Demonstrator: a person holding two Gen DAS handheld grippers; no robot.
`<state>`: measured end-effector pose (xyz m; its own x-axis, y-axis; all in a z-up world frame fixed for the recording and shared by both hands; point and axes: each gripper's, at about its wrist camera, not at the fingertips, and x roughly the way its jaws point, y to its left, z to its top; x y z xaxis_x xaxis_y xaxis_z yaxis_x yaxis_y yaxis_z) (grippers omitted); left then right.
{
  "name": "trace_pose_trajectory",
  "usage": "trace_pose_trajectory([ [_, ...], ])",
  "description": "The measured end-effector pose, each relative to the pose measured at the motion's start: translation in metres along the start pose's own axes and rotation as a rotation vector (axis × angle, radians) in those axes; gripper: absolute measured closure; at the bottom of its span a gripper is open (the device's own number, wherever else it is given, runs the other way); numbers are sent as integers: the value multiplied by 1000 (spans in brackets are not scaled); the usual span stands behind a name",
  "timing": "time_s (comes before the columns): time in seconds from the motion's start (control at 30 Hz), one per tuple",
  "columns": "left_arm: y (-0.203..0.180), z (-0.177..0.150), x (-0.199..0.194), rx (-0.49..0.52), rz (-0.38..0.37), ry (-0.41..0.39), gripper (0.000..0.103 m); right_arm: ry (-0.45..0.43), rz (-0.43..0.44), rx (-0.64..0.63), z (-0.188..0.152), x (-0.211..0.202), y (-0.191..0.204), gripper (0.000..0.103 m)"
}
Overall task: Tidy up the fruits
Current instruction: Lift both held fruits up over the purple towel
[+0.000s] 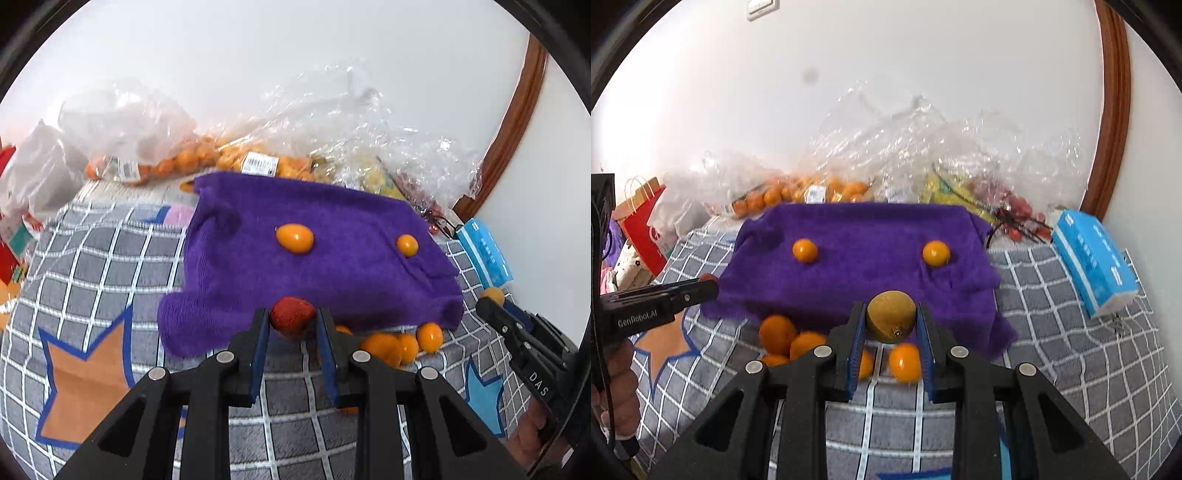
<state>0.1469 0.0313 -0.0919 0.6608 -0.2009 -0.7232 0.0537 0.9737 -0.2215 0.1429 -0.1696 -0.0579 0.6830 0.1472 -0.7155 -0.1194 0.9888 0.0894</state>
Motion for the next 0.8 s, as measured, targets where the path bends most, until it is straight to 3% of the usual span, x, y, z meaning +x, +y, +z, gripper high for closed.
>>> trace_pose_trajectory([
  [0.8, -5, 42, 55, 27, 44, -41, 78, -66, -8, 32, 24, 61, -26, 77],
])
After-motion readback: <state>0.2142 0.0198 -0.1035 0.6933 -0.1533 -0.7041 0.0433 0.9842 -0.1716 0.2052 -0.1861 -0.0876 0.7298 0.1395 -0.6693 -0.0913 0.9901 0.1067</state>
